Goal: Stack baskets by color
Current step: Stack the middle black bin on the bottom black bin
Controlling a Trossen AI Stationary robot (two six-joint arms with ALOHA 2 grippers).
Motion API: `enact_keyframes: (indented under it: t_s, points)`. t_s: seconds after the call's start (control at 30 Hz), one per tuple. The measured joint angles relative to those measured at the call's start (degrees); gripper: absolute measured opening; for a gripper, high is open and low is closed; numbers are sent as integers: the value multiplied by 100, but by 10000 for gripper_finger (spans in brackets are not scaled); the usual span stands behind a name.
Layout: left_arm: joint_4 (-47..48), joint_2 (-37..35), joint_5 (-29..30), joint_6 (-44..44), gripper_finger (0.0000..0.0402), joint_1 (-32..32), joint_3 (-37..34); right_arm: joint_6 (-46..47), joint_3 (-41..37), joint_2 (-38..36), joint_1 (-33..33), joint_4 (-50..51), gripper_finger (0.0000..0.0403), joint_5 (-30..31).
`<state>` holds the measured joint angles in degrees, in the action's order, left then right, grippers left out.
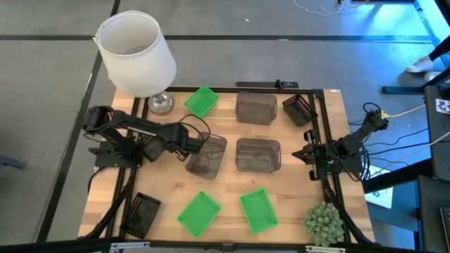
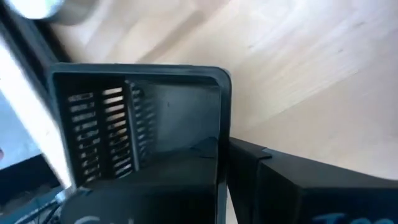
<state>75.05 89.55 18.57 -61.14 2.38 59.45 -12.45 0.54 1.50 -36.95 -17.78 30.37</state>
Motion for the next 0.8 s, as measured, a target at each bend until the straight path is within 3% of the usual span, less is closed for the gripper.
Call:
enact_keyframes:
  t_s: [0.13,0.43,0.67,0.8]
  points:
    - [425,-302,-133,-367,1,113,613,0,0,-2,2,0,7,0]
    - [399,-435,-1587,-938,1,812,2184,0,0,-2,0,0,7,0]
    - [269,-428,-2530,-2482,0,1721,2699,0,0,-2,2,1,7,0]
    - [170,-396,-2715,-3447,0,2383,2699,0,0,-2,0,2,7,0]
